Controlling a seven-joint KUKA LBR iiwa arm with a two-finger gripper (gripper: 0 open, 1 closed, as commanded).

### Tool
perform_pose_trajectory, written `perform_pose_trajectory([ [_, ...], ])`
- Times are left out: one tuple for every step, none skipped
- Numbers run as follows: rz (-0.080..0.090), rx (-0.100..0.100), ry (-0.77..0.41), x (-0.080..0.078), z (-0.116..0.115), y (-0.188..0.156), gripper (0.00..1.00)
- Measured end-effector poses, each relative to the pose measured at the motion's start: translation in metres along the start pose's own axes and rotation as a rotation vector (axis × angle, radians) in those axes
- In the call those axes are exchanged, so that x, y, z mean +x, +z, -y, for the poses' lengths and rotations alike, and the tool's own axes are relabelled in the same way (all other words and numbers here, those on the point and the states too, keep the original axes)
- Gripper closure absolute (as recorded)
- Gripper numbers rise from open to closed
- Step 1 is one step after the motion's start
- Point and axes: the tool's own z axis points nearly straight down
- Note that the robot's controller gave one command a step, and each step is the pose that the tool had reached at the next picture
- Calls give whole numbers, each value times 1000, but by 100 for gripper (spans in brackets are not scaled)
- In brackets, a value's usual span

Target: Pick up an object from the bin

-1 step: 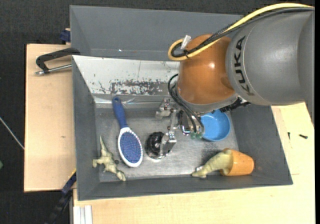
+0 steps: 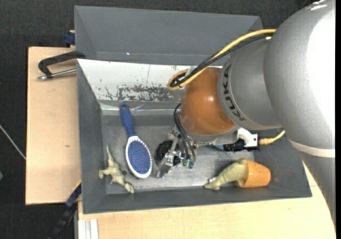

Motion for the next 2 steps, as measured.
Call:
perform_pose_trajectory([
  [9, -3, 1, -3, 0, -2, 100],
  [6, -2, 29, -22, -21, -148, 100],
])
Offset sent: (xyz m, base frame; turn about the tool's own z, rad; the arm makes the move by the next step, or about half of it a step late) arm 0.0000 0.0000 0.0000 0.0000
